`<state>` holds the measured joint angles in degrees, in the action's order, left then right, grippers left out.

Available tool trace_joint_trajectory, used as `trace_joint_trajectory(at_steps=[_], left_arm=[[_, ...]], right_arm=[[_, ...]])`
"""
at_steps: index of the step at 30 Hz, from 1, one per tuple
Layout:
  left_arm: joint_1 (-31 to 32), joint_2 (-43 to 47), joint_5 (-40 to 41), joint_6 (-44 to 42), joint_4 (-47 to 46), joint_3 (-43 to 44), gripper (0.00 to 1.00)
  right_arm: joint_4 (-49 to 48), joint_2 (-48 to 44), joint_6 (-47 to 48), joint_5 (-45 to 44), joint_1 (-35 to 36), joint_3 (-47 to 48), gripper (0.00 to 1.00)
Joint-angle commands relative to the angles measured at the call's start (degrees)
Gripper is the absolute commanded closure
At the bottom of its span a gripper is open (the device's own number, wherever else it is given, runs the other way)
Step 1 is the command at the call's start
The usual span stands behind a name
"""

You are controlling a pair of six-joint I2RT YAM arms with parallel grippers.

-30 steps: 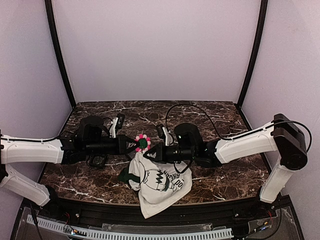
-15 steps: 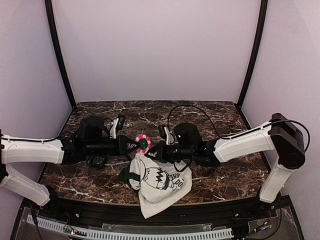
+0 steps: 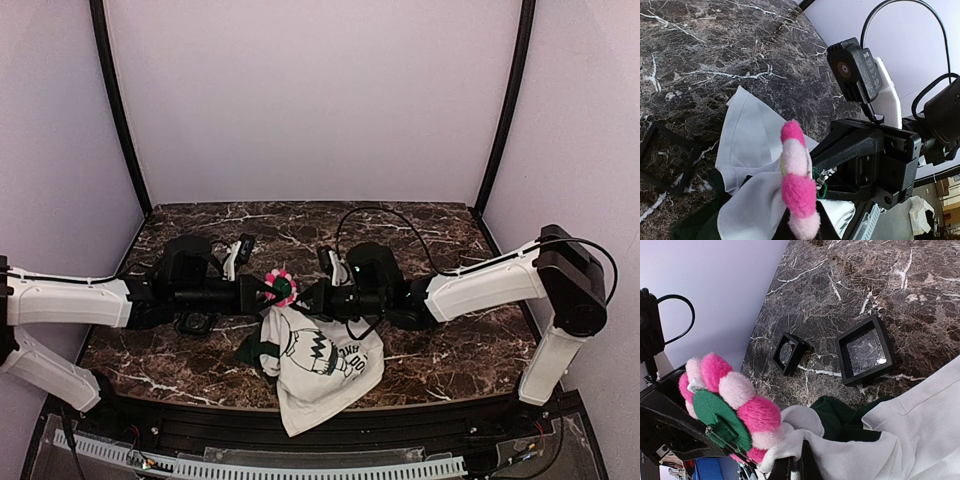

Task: Remove the brooch from the garment
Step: Open the brooch on the crumpled clothing.

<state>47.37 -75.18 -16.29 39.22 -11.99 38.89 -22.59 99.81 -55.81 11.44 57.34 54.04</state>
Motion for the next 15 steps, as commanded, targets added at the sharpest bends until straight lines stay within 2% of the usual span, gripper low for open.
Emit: trace_joint_trajectory(at_steps=[1,3,6,9,15], left_arm=[[0.3,-0.8,-1.6,-0.3,-0.4,-0.6,0.89],[0.3,-1.9,-2.4,-0.1,-0.4,-0.3,0.91],[0.3,-2.7,-2.9,0.1,-0.4,-0.1,0.99],[0.2,-2.6,-3.0,0.2,-0.8,-0.3,0.99],[-1.6,-0.3,-2.4,-4.1,4.8,1.1,0.99]], right_arm=[[-0.6,-0.3,1.1,-1.9,-0.3,1.7,1.0],[0.1,-0.5,1.3,-2.4,-0.3,2.0,1.0],[0.3,-0.6,1.9,-2.0,-0.3,2.4,1.0],[0.9,-1.9,3.1,-1.4,-0.7,1.6,1.0],[3.6,-8.4,11.9,1.0,-1.6,-1.7,0.63]])
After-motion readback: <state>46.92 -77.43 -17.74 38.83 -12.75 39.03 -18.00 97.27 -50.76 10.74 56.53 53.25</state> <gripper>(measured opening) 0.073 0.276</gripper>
